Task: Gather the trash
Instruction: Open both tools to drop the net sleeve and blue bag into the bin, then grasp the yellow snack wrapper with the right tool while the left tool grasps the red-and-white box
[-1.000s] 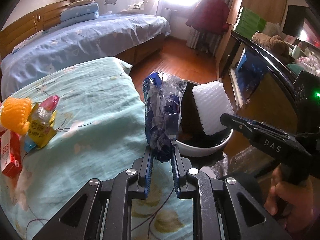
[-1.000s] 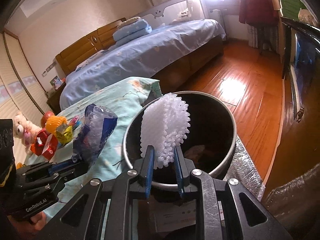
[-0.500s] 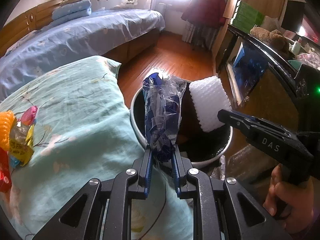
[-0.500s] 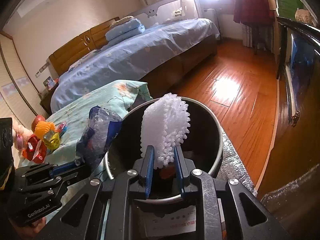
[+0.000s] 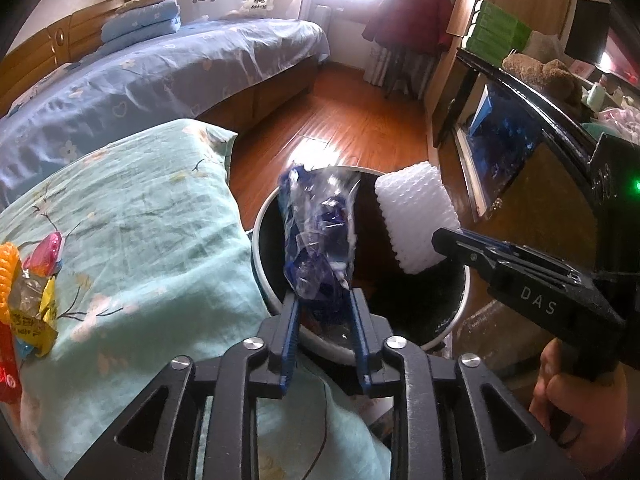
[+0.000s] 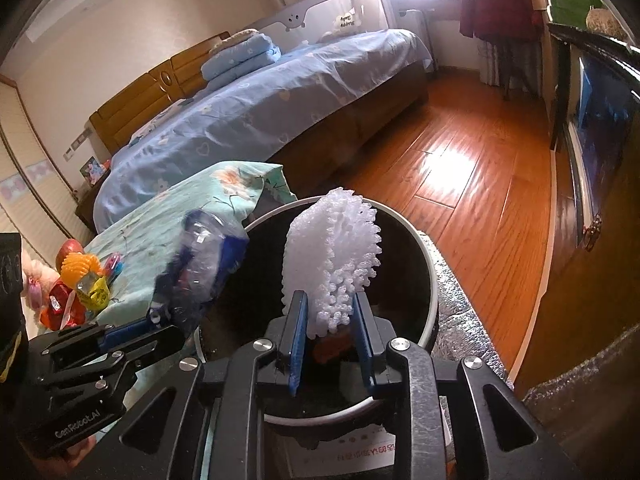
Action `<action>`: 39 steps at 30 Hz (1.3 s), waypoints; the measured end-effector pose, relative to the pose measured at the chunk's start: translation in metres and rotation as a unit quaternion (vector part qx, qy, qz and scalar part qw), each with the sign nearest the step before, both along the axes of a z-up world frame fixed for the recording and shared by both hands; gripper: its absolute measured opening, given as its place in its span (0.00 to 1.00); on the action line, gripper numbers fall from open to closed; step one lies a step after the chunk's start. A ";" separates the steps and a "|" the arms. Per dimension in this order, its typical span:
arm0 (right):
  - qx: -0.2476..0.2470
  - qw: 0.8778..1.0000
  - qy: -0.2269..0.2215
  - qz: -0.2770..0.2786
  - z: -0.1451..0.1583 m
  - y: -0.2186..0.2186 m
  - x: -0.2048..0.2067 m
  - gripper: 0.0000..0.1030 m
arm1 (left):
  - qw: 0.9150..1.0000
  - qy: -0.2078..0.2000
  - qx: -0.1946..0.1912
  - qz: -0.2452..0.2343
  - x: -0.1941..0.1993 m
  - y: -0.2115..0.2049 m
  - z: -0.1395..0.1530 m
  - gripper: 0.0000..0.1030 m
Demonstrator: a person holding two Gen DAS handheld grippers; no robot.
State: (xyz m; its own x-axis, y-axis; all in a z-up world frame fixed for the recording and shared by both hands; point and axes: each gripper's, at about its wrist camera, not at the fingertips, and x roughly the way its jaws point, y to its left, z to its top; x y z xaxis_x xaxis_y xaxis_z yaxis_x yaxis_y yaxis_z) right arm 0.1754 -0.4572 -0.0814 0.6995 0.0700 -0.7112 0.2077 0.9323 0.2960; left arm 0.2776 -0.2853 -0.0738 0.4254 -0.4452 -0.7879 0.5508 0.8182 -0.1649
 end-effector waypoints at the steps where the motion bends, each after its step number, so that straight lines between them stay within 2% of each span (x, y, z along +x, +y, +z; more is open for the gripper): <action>1: 0.001 1.000 0.001 -0.003 0.000 -0.001 0.000 0.43 | 1.000 0.000 -0.002 0.000 -0.001 0.001 0.000 0.31; 3: 0.004 1.000 -0.003 -0.006 0.001 -0.002 0.000 0.52 | 1.000 -0.004 -0.005 0.004 -0.004 0.004 0.002 0.48; 7: 0.011 1.000 -0.009 -0.007 0.004 -0.001 -0.004 0.62 | 1.000 -0.011 -0.012 0.017 -0.014 0.023 0.006 0.51; 9: 0.013 1.000 -0.013 -0.003 0.005 0.004 -0.007 0.66 | 0.999 -0.014 -0.013 0.028 -0.022 0.036 0.007 0.57; 16: 0.027 0.999 -0.021 0.033 0.007 0.037 -0.009 0.79 | 0.995 -0.025 -0.013 0.091 -0.051 0.092 0.007 0.61; 20: 0.033 0.997 -0.024 0.061 0.008 0.064 -0.008 0.79 | 0.993 -0.031 -0.008 0.112 -0.065 0.124 0.009 0.61; 28: 0.035 0.992 -0.023 0.121 0.007 0.124 -0.003 0.80 | 0.983 -0.035 -0.016 0.179 -0.092 0.183 0.017 0.62; 39: 0.036 0.984 -0.020 0.174 0.008 0.183 0.007 0.80 | 0.970 -0.036 -0.014 0.238 -0.097 0.237 0.017 0.63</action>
